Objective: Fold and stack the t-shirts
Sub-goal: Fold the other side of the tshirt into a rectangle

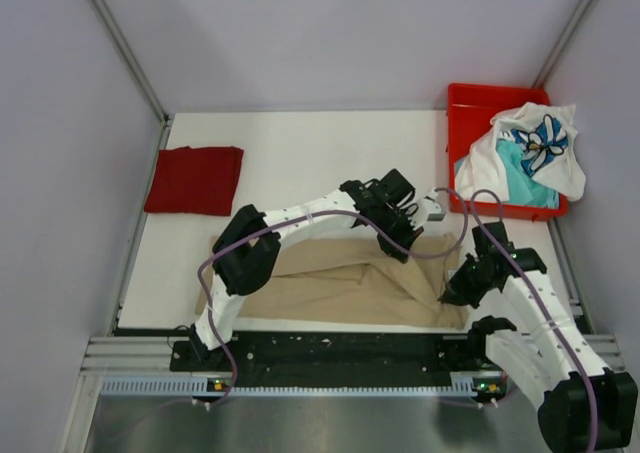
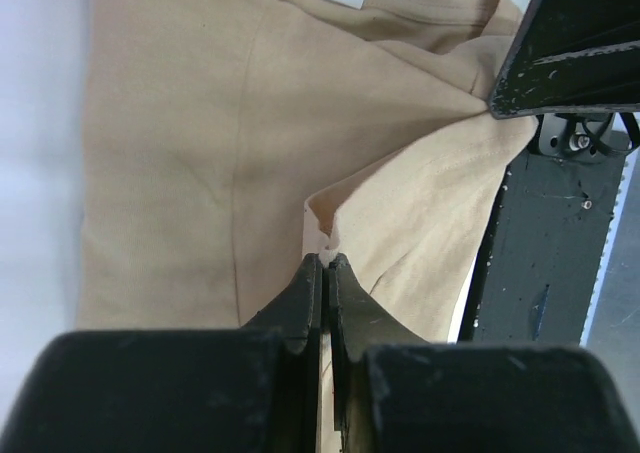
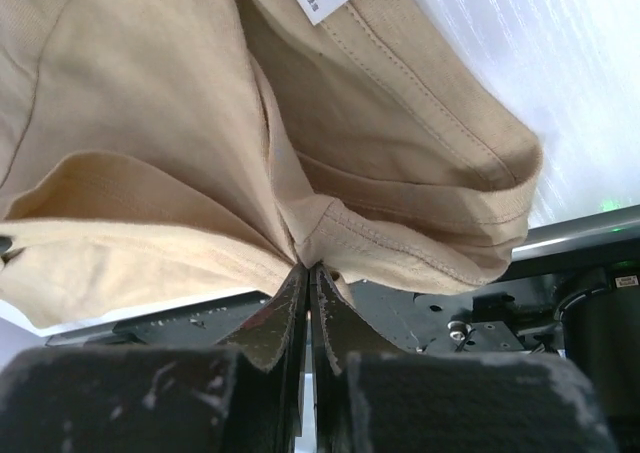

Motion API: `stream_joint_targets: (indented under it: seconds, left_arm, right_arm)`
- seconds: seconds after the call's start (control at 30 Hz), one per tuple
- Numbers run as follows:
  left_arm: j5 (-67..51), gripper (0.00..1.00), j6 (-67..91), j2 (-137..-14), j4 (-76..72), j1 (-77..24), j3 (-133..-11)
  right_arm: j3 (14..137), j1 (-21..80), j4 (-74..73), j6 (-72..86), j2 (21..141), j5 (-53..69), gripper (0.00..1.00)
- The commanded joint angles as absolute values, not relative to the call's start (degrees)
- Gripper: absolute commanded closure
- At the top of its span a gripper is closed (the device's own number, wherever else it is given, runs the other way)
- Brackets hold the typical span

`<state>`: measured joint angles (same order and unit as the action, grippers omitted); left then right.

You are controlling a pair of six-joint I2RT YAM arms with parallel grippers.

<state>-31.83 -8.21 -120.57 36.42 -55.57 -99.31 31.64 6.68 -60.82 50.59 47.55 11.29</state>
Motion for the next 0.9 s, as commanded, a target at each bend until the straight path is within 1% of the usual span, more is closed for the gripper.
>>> stream_joint_targets:
  seconds: [0.0, 0.03, 0.1, 0.23, 0.33, 0.4, 0.47, 0.57, 0.63, 0.73, 0.77, 0.87]
  left_arm:
    - [-32.9, 1.0, -7.6, -117.6, 34.5, -55.8, -98.8]
    - [-33.3, 1.0, -7.6, -117.8, 34.5, -55.9, -98.7]
    - [-33.9, 1.0, -7.6, -118.3, 34.4, -55.9, -98.5]
    - [-34.4, 1.0, -7.6, -118.7, 34.3, -55.8, -97.8]
    - [-34.8, 1.0, -7.5, -118.8, 34.3, -55.9, -97.6]
    - [-35.0, 1.0, -7.5, -118.9, 34.3, -55.9, -97.7]
    - [-35.1, 1.0, -7.7, -118.9, 34.4, -55.9, -97.7]
    - [-35.2, 1.0, -7.9, -118.9, 34.5, -55.9, -97.6]
    - [-35.2, 1.0, -7.9, -118.9, 34.5, -55.9, -97.6]
    - [-35.2, 1.0, -7.9, -118.7, 34.8, -55.9, -97.6]
    - [-35.2, 1.0, -7.8, -118.7, 34.9, -55.9, -97.4]
    - [-34.4, 1.0, -6.7, -117.2, 34.1, -55.7, -96.2]
  right_arm:
    - [33.1, 6.3, -60.0, 49.4, 48.5, 10.9, 1.0]
    - [33.0, 6.3, -59.9, 49.1, 49.4, 10.9, 1.0]
    - [32.8, 6.3, -59.3, 48.5, 50.9, 10.8, 0.93]
    - [31.6, 6.3, -58.6, 48.9, 50.8, 12.4, 0.86]
    - [28.4, 6.5, -54.8, 52.5, 49.9, 18.1, 0.8]
    - [26.1, 6.9, -53.2, 54.0, 49.3, 19.2, 0.78]
    - [25.1, 6.8, -53.2, 54.0, 48.9, 18.2, 0.78]
    - [25.2, 6.8, -53.2, 53.6, 49.2, 17.6, 0.79]
    - [25.7, 6.9, -53.1, 53.1, 49.4, 17.1, 0.83]
    - [25.8, 6.9, -53.1, 52.6, 50.1, 17.0, 0.99]
    - [25.8, 6.9, -53.1, 52.4, 50.0, 17.4, 1.0]
    - [27.6, 6.9, -54.1, 52.0, 49.1, 16.7, 1.0]
